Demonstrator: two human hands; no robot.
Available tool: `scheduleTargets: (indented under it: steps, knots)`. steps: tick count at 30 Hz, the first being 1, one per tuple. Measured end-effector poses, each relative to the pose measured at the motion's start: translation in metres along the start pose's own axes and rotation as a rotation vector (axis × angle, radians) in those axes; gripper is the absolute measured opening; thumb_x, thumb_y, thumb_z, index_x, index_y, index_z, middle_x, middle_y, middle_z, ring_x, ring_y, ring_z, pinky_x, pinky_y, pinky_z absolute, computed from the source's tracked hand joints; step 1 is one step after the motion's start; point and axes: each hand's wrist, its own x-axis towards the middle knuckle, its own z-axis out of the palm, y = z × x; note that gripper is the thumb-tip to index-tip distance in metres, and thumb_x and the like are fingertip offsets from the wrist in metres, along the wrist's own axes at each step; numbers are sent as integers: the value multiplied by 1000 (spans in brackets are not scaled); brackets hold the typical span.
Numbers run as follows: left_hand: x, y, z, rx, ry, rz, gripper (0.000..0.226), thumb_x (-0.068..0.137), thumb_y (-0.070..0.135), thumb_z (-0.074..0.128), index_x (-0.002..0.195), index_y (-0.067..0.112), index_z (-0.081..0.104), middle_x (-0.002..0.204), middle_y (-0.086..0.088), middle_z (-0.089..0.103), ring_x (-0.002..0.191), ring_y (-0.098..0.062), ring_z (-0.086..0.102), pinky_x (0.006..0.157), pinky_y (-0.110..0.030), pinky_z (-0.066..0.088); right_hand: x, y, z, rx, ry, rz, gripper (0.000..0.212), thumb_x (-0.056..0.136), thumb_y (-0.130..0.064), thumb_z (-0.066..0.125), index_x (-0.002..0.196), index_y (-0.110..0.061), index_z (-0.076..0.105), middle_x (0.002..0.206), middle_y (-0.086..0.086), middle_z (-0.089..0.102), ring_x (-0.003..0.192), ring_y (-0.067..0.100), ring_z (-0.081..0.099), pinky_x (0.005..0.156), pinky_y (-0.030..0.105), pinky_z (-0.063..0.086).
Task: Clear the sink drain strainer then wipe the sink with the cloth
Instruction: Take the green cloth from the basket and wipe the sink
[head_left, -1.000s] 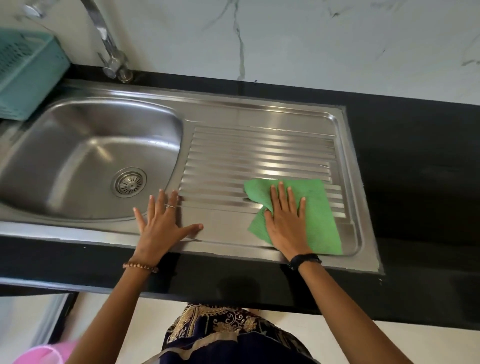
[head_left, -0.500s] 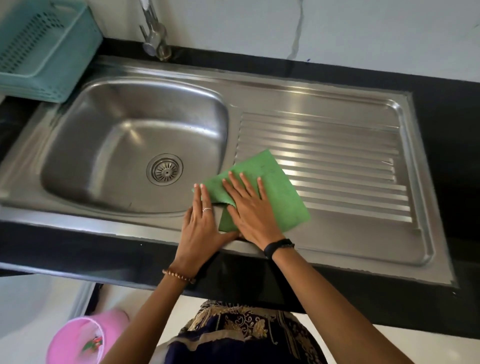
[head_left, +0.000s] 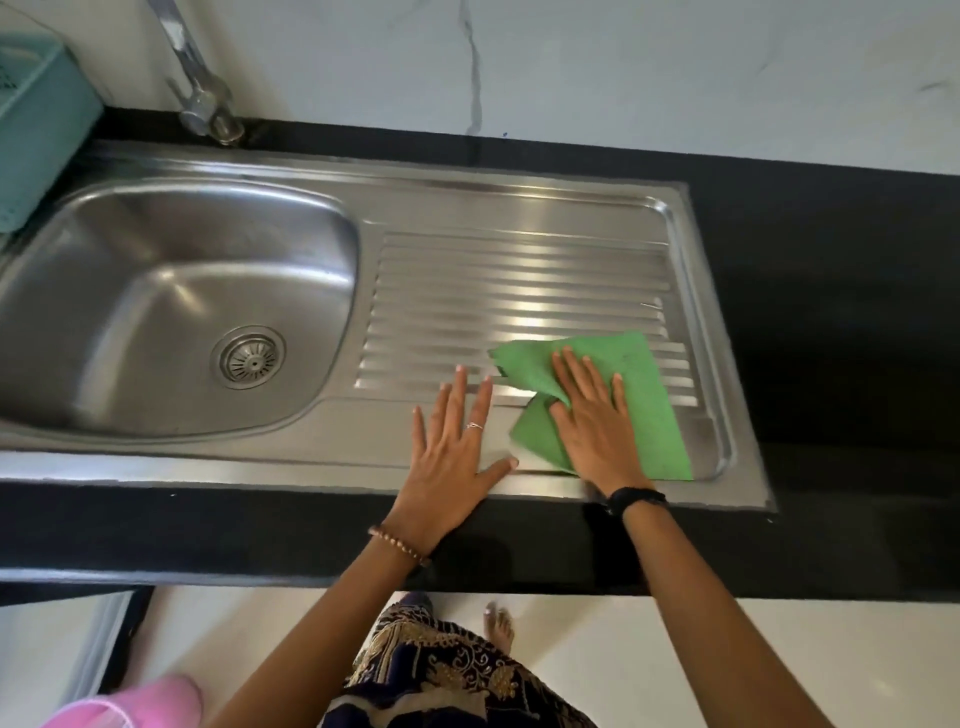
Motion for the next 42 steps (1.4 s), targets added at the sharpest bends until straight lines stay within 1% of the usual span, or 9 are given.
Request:
scheduleTargets:
  steps: [6, 11, 14, 17, 24, 32, 35, 38, 42]
  knots:
    - [-2, 9, 20, 200, -32, 11, 64, 98, 43, 22, 141, 24, -22, 155, -6, -23, 146, -20, -12, 118, -47, -5, -27, 63, -31, -20, -5, 185, 55, 100, -27, 26, 149, -21, 3, 159, -3, 0, 146, 16, -1, 118, 40, -7]
    - [-10, -1, 12, 55, -30, 7, 67, 98, 38, 30, 142, 23, -19, 157, -4, -17, 146, -20, -10, 117, -45, -5, -57, 60, -31, -78, -28, 179, 53, 100, -28, 22, 149, -16, 3, 159, 2, 0, 146, 21, 1, 118, 41, -2]
    - [-17, -20, 0, 62, -8, -82, 71, 97, 42, 33, 140, 23, -20, 157, -3, -17, 145, -22, -12, 116, -45, -7, -63, 56, -33, -99, -66, 167, 52, 100, -28, 21, 149, -16, 5, 159, 2, 1, 146, 21, 1, 118, 42, -1]
    - [-23, -44, -15, 107, 14, -205, 76, 93, 49, 36, 147, 21, -9, 158, -6, -13, 145, -25, -11, 116, -47, -7, -57, 42, -35, -83, -79, 162, 52, 100, -27, 22, 149, -16, 7, 159, 2, 0, 146, 21, 2, 118, 45, 0]
    - [-41, -86, -41, 96, 55, -397, 98, 84, 63, 42, 147, 11, -12, 158, -11, -11, 146, -22, -11, 116, -53, -9, -23, -61, 5, -33, -127, -121, 53, 99, -30, 24, 149, -16, 11, 159, 1, 2, 146, 22, 0, 118, 47, -1]
    - [-53, -108, -53, 41, 121, -434, 120, 70, 68, 58, 146, 9, -13, 158, -11, -11, 146, -20, -9, 118, -41, -6, 31, -180, 48, -56, -233, -452, 54, 98, -32, 28, 148, -16, 15, 159, -1, 8, 146, 22, 3, 116, 49, -6]
    - [-61, -115, -56, 28, 132, -412, 124, 67, 65, 63, 146, 9, -15, 156, -14, -15, 145, -23, -11, 118, -37, -5, 27, -181, 53, -51, -269, -532, 53, 99, -31, 28, 148, -19, 14, 159, -4, 9, 146, 18, 1, 116, 46, -9]
    - [-61, -117, -57, 24, 120, -440, 127, 64, 66, 65, 145, 14, -18, 153, -21, -23, 144, -32, -13, 117, -42, -4, 14, -165, 50, -7, -288, -556, 52, 99, -29, 29, 148, -22, 14, 158, -6, 8, 146, 15, 0, 117, 46, -10]
    - [-51, -101, -53, 82, 141, -377, 129, 63, 68, 63, 140, 19, -28, 151, -22, -26, 143, -30, -18, 114, -48, -8, -7, -138, 40, -3, -247, -455, 52, 99, -31, 29, 148, -22, 14, 158, -7, 8, 146, 15, 1, 116, 46, -9]
